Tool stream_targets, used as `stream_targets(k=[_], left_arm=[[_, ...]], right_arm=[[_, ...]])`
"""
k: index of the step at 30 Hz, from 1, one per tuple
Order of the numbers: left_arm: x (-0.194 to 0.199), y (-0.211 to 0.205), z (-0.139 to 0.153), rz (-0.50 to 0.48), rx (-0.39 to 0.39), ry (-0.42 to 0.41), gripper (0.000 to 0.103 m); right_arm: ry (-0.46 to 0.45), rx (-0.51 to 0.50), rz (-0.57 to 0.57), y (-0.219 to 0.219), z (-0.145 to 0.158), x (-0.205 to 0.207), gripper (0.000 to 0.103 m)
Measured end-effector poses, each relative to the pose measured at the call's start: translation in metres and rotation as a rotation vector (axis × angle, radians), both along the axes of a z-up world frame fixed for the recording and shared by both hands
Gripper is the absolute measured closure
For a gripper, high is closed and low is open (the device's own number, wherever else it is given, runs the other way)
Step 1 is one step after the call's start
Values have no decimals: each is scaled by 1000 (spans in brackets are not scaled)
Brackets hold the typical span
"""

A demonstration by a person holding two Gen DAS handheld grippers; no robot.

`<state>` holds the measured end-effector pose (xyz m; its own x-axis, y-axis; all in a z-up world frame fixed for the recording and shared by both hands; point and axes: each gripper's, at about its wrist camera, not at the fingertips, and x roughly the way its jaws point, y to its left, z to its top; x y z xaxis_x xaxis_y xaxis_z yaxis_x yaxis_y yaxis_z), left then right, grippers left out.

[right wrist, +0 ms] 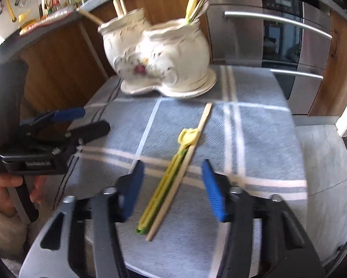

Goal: Organize utensils
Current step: 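Grasp the yellow tulip-shaped utensil with the right tool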

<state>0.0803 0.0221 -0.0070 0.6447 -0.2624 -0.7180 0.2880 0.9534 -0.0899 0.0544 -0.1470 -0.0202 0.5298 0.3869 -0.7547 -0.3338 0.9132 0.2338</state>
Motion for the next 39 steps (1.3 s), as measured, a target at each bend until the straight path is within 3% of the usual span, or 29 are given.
stream_targets(k=[4,19,23,27,32,39], left_arm=[[0,1,-1,-10,-19,-4,6],[2,8,-4,-5,-61,-11,6],[4,14,-4,13,-71,-6,6],[5,15,-3,17,-69,-6,6],[5,4,-4,2,-43,11,6],[0,-48,-9,-80,30,62,6]], right_arm=[[35,-16,-4,6,-2,4,78],[51,-136,-1,33,-14,25,84],[23,-185,-1,38,-15,26,91],[29,-110,-8,30,-12,26,93],[-48,-27,-19,5,12,13,93],[-97,75,-117,-60,31,5,93]])
